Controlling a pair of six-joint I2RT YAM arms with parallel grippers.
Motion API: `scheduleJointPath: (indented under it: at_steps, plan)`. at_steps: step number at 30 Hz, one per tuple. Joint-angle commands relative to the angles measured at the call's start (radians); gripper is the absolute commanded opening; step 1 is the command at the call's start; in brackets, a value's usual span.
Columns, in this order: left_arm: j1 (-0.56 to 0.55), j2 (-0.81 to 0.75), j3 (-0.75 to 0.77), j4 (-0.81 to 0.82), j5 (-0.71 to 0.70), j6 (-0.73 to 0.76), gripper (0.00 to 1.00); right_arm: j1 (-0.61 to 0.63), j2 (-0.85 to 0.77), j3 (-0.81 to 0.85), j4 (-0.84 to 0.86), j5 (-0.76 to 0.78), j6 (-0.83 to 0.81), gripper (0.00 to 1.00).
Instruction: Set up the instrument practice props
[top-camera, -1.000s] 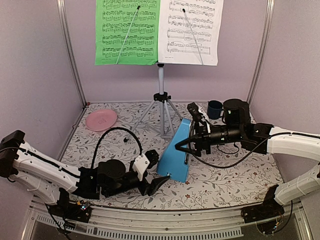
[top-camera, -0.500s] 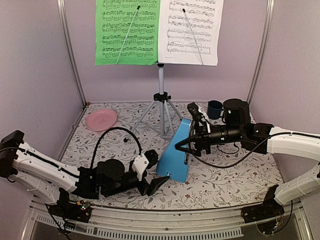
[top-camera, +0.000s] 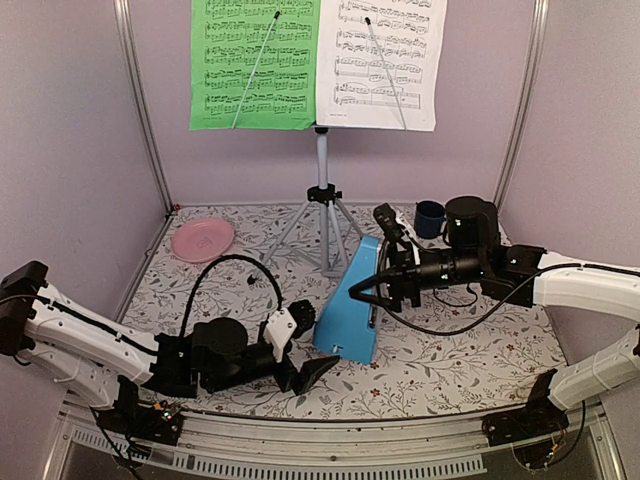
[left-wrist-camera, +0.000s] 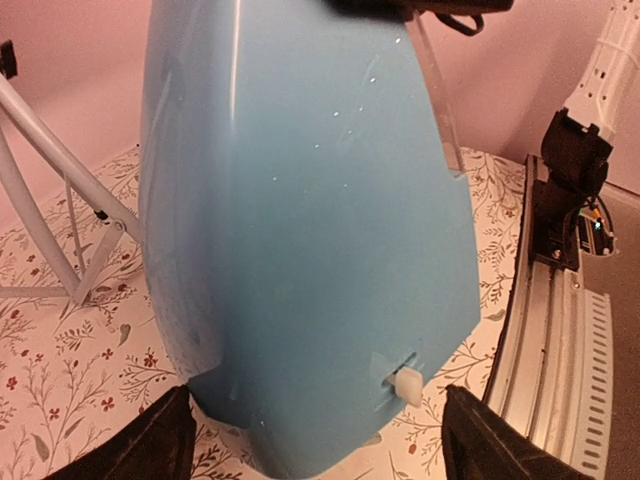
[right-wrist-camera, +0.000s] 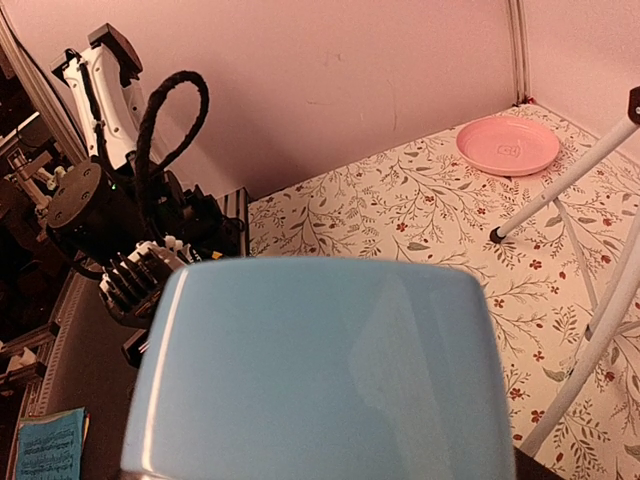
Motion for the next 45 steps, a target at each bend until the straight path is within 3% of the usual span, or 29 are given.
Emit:
scheduleJointPath:
  at_steps: [1, 6, 11, 18, 24, 33, 38, 45]
  plan:
    - [0.012, -0.02, -0.004, 0.019, 0.011, -0.021, 0.88, 0.009, -0.01, 0.064, 0.098, -0.008, 0.007, 0.2]
    - [0.019, -0.099, -0.073, 0.078, -0.029, -0.059, 0.98, 0.028, 0.006, 0.064, 0.097, 0.07, 0.012, 0.2]
    - [0.088, -0.298, -0.208, 0.107, -0.102, -0.176, 0.99, 0.096, 0.057, 0.072, 0.134, 0.296, 0.023, 0.2]
    - [0.24, -0.503, -0.297, -0.033, -0.11, -0.316, 0.99, 0.223, 0.232, 0.168, 0.174, 0.587, 0.067, 0.2]
    - [0.315, -0.498, -0.251, -0.17, -0.11, -0.338, 0.99, 0.281, 0.399, 0.265, 0.171, 0.77, 0.087, 0.21]
    - [0.37, -0.442, -0.219, -0.237, -0.07, -0.387, 0.98, 0.296, 0.591, 0.371, 0.199, 0.934, 0.14, 0.26]
    - [0.387, -0.441, -0.208, -0.269, -0.064, -0.394, 0.98, 0.316, 0.645, 0.408, 0.197, 1.021, 0.15, 0.39]
    - [0.393, -0.435, -0.157, -0.34, -0.072, -0.4, 0.99, 0.329, 0.642, 0.402, 0.197, 0.988, 0.215, 0.87]
